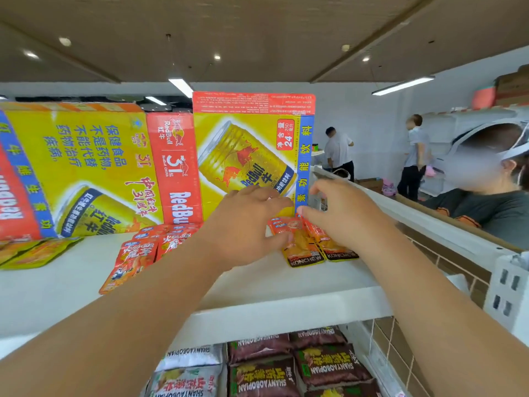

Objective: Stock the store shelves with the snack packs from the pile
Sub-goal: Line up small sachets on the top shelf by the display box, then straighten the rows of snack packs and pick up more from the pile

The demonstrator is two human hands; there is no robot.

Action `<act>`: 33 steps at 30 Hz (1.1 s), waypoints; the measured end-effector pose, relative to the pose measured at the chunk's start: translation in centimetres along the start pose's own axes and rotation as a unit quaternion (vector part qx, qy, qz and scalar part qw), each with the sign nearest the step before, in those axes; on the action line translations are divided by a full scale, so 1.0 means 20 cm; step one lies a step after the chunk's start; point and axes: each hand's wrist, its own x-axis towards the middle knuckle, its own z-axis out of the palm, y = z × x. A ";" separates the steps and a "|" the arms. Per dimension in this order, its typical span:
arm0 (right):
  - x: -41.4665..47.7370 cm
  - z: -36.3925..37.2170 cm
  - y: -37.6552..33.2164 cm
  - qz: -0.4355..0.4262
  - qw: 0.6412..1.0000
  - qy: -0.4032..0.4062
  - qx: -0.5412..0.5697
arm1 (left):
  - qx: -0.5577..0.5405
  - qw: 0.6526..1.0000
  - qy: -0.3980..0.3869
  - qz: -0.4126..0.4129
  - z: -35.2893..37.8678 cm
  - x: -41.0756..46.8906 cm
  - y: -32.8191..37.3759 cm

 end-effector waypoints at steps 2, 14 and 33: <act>0.02 -0.01 -0.08 -0.045 0.999 0.000 0.031 | 0.010 0.999 0.028 -0.018 -0.06 -0.05 -0.03; 0.02 0.02 -0.95 -0.204 0.971 -0.026 0.118 | 0.128 0.975 0.042 -0.179 -0.73 -0.71 -0.45; -0.26 0.40 -2.87 -0.345 0.900 -0.150 0.219 | 0.245 0.867 0.050 -0.431 -1.91 -2.45 -1.11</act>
